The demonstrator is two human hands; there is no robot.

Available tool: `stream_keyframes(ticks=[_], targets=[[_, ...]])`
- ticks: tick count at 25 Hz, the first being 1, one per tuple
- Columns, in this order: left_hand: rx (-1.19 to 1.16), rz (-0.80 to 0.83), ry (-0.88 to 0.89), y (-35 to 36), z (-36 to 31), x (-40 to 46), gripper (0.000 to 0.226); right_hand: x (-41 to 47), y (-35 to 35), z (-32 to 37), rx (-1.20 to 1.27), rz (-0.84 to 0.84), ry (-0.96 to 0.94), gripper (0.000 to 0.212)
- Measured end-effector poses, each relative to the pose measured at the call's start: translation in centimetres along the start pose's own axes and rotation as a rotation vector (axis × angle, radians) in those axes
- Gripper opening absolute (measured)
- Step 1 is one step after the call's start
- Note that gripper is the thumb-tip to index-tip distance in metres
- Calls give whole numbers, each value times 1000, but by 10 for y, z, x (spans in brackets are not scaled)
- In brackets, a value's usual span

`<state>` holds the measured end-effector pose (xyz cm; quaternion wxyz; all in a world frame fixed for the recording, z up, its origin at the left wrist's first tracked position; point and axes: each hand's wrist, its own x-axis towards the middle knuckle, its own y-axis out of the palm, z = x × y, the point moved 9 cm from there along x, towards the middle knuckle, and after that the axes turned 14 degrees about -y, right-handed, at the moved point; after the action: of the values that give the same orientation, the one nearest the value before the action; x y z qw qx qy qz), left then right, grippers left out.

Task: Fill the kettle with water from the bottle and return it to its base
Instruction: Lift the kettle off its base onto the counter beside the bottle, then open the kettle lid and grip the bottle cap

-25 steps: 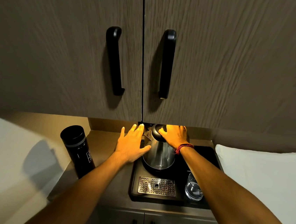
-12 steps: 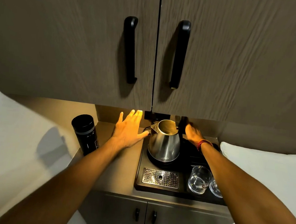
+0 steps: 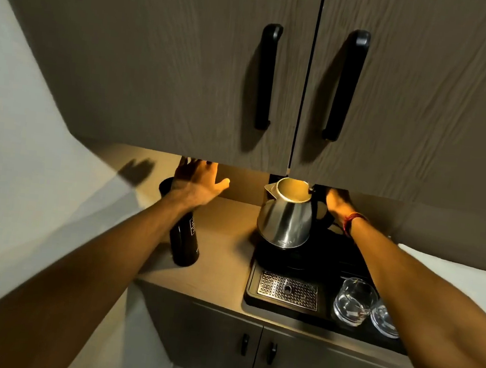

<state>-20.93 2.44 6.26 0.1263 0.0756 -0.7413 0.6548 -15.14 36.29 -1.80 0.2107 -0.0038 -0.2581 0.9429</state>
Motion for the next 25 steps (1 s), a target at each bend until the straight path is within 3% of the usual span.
stream_keyframes(ticks=[7,15,25], targets=[[69,73,-41,9,52,5,73,-10,95,44,-159,182,-248,38],[96,145,-30,17,83,-3,78,-9,162,54,20,290,-221,38],[-9,247,53,23,96,0,75,-1,199,46,-206,338,-303,41]])
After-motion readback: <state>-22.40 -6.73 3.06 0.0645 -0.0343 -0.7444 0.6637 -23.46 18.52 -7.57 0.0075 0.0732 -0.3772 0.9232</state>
